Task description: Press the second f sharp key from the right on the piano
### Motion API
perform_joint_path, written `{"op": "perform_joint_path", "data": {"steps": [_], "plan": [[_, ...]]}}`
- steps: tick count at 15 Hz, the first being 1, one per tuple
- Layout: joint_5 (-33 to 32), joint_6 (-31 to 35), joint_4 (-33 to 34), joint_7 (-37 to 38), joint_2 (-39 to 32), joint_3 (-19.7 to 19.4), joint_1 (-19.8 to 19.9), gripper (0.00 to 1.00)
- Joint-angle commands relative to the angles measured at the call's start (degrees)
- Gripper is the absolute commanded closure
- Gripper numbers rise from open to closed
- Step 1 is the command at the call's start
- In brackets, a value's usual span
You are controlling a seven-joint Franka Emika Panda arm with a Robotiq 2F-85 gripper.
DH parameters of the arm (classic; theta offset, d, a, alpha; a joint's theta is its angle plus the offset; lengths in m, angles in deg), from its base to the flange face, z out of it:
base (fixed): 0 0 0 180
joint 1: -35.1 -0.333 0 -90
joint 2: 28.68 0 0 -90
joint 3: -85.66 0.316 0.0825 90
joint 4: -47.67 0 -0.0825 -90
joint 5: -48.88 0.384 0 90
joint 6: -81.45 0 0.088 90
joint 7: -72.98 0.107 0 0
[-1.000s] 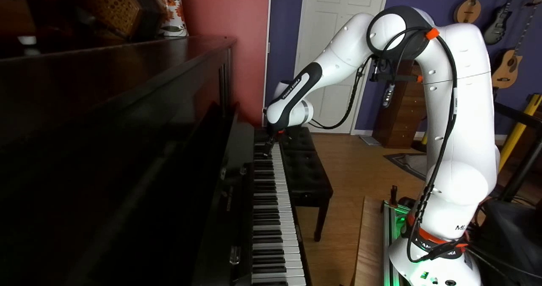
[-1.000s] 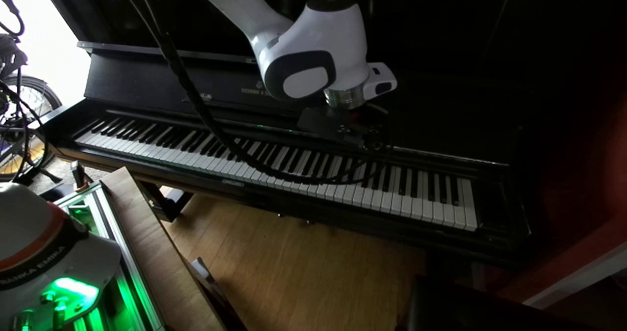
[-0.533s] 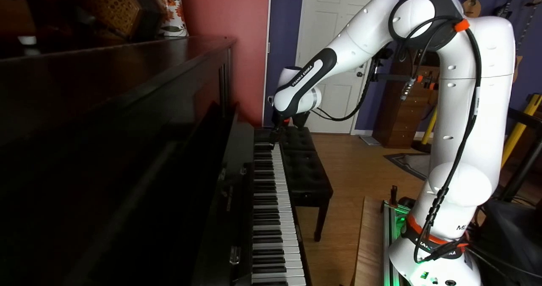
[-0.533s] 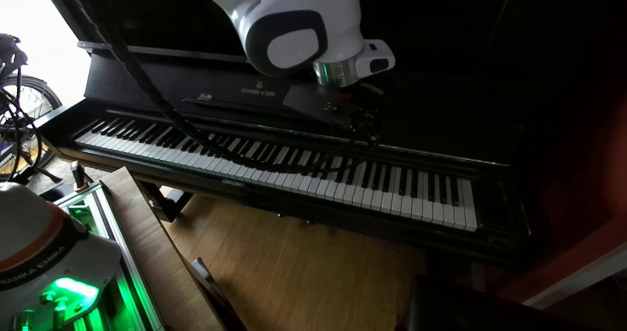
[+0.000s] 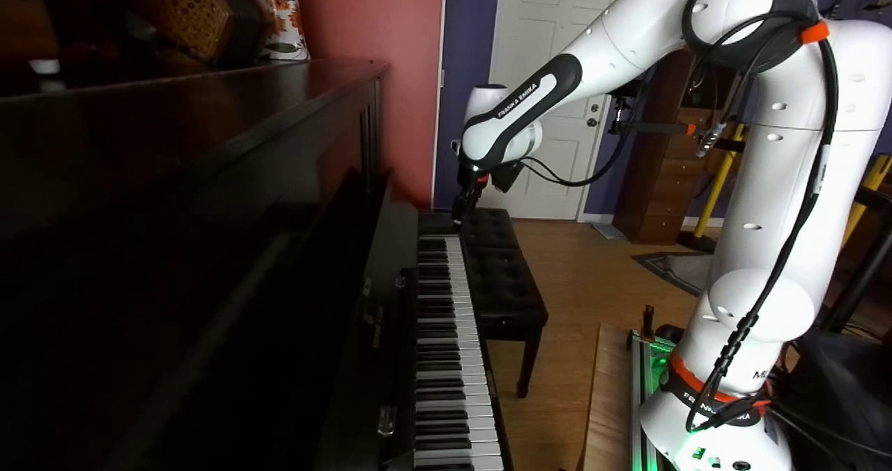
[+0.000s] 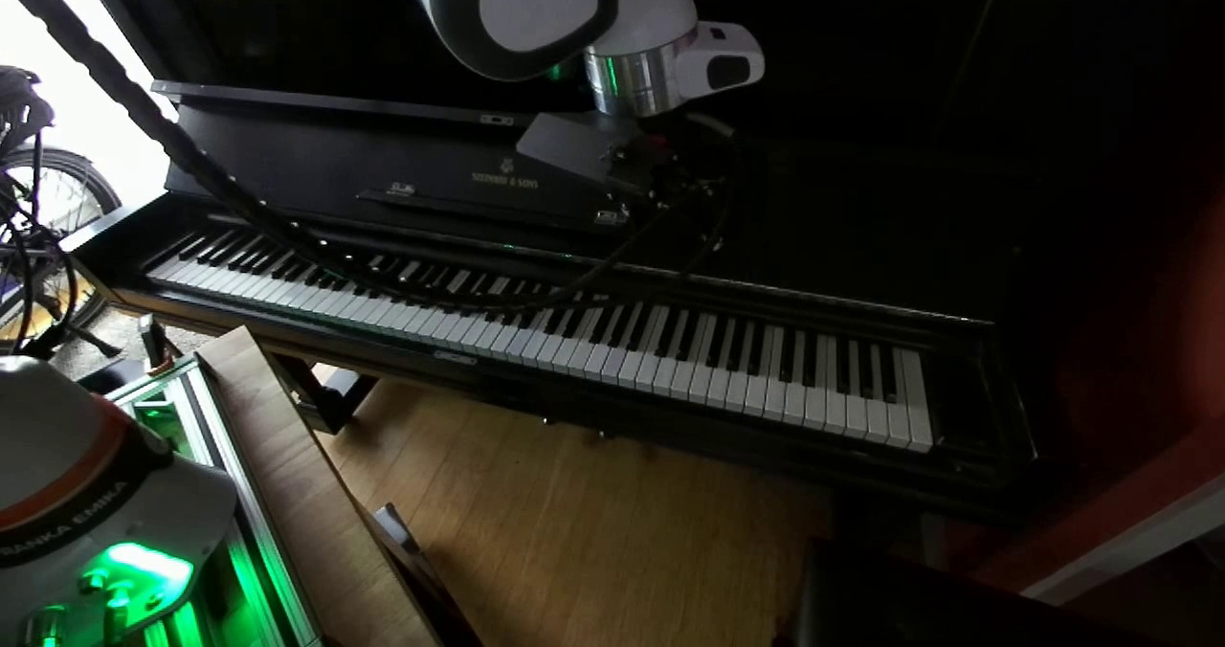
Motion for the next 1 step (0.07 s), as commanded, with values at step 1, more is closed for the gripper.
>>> {"op": "perform_joint_path", "data": {"steps": [1], "plan": [[0.08,-0.16,-0.16,0.03,0.08,-1.26,-1.31,0.00]]}}
